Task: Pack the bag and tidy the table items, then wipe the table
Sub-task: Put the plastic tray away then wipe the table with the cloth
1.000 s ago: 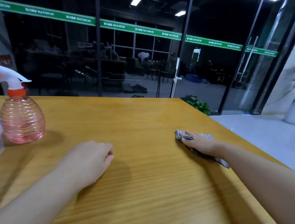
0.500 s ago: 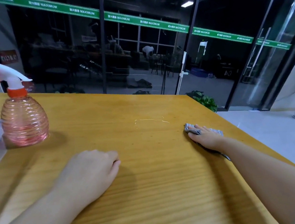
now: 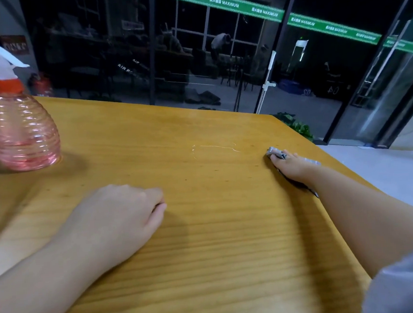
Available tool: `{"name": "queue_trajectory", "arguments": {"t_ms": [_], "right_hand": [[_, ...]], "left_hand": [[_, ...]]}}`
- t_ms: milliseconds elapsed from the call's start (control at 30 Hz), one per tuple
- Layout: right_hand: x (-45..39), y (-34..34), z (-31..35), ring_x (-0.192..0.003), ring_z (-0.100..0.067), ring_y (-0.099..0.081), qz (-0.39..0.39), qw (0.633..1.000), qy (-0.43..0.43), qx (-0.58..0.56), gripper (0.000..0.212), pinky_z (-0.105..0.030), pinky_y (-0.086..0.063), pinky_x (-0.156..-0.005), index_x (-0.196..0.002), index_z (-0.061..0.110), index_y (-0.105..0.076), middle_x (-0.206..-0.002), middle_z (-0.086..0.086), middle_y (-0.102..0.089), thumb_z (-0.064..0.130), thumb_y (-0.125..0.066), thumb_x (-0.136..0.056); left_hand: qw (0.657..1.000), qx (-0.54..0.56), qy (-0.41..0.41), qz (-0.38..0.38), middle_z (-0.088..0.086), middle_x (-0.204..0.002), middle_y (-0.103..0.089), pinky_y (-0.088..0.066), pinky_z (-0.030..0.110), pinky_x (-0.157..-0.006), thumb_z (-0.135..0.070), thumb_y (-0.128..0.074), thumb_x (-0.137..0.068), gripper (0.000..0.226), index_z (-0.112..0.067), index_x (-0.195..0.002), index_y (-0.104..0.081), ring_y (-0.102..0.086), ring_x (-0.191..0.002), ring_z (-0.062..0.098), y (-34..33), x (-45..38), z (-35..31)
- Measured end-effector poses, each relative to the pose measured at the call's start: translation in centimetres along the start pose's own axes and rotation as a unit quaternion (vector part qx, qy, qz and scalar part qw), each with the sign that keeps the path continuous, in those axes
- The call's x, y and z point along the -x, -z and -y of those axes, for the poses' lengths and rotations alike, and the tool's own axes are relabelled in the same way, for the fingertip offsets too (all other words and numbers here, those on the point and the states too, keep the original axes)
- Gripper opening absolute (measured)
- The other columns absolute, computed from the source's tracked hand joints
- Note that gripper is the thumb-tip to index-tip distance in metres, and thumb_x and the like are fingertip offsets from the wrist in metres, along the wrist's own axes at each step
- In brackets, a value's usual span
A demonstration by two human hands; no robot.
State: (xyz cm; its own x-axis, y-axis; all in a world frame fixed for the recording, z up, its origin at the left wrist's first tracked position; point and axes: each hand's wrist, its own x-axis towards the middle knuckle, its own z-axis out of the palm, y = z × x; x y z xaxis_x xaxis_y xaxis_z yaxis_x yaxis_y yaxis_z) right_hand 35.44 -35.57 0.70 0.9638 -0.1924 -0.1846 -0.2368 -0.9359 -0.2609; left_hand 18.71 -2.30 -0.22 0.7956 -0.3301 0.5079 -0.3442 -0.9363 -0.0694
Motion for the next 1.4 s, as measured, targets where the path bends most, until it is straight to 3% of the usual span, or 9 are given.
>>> {"name": "queue_trajectory", "arguments": {"t_ms": [200,467,633,933,1067,1200,1400], "right_hand": [[-1.5,0.0,1.4,-0.146,-0.025,-0.005,-0.028,0.999,-0.031,-0.020,0.065,-0.044,-0.007,-0.115,-0.151,0.018,-0.008,-0.158,-0.007,-0.008,0.053,-0.020,-0.098],[-3.9,0.2,2.6,-0.143,-0.030,-0.014,-0.041,0.997,-0.052,-0.043,0.069,-0.047,-0.011,-0.116,-0.150,0.017,-0.017,-0.155,-0.011,-0.018,0.058,-0.015,-0.095],[-4.9,0.8,3.8,-0.134,-0.032,-0.029,-0.046,0.997,-0.044,-0.054,0.055,-0.041,-0.017,-0.110,-0.136,0.012,-0.041,-0.144,-0.014,-0.036,0.044,-0.016,-0.100],[-4.9,0.7,6.6,-0.140,-0.031,-0.022,-0.038,0.998,-0.002,-0.051,0.051,-0.046,-0.017,-0.114,-0.145,0.015,-0.030,-0.151,-0.015,-0.028,0.037,-0.015,-0.102],[-5.1,0.3,7.6,-0.142,-0.032,-0.019,-0.025,0.997,-0.004,-0.070,0.067,-0.045,-0.015,-0.116,-0.144,0.008,-0.032,-0.155,-0.013,-0.019,0.054,-0.016,-0.098],[-4.8,-0.3,8.2,-0.146,-0.025,-0.010,-0.015,0.997,0.029,-0.075,0.066,-0.042,-0.009,-0.118,-0.150,0.012,-0.016,-0.158,-0.009,-0.011,0.053,-0.016,-0.099],[-4.2,-0.8,9.1,-0.146,-0.027,-0.009,0.000,0.995,0.050,-0.091,0.067,-0.042,-0.008,-0.118,-0.151,0.015,-0.012,-0.158,-0.007,-0.010,0.055,-0.018,-0.098]], "left_hand": [[1.000,-0.010,0.011,-0.002,-0.007,-0.046,-0.053,-0.038,0.025,-0.032,-0.042,-0.034,-0.080,0.031,-0.027,-0.062,-0.056,-0.053,-0.038,0.020,-0.6,0.2,-0.2],[1.000,0.014,0.019,-0.004,-0.006,-0.045,-0.051,-0.038,0.026,-0.032,-0.038,-0.036,-0.080,0.032,-0.023,-0.061,-0.057,-0.052,-0.038,0.021,-0.5,0.1,-0.5],[0.998,0.013,0.060,0.002,-0.007,-0.044,-0.049,-0.035,0.025,-0.030,-0.039,-0.035,-0.079,0.033,-0.023,-0.059,-0.056,-0.051,-0.038,0.019,-0.4,0.3,-0.6],[0.997,0.032,0.068,-0.014,-0.007,-0.043,-0.048,-0.033,0.025,-0.030,-0.037,-0.036,-0.078,0.033,-0.021,-0.055,-0.054,-0.050,-0.037,0.019,-0.3,0.1,-1.0],[0.997,0.033,0.068,-0.017,-0.007,-0.043,-0.048,-0.031,0.023,-0.032,-0.036,-0.036,-0.077,0.033,-0.021,-0.053,-0.054,-0.050,-0.037,0.020,-0.5,-0.1,-1.1],[0.997,0.031,0.069,-0.017,-0.006,-0.042,-0.047,-0.029,0.023,-0.032,-0.036,-0.036,-0.076,0.033,-0.020,-0.052,-0.054,-0.049,-0.036,0.020,-0.5,-0.1,-1.1],[0.997,0.031,0.068,-0.015,-0.007,-0.042,-0.046,-0.027,0.021,-0.034,-0.036,-0.036,-0.076,0.033,-0.020,-0.051,-0.052,-0.049,-0.036,0.019,-0.4,-0.1,-1.1]]}}
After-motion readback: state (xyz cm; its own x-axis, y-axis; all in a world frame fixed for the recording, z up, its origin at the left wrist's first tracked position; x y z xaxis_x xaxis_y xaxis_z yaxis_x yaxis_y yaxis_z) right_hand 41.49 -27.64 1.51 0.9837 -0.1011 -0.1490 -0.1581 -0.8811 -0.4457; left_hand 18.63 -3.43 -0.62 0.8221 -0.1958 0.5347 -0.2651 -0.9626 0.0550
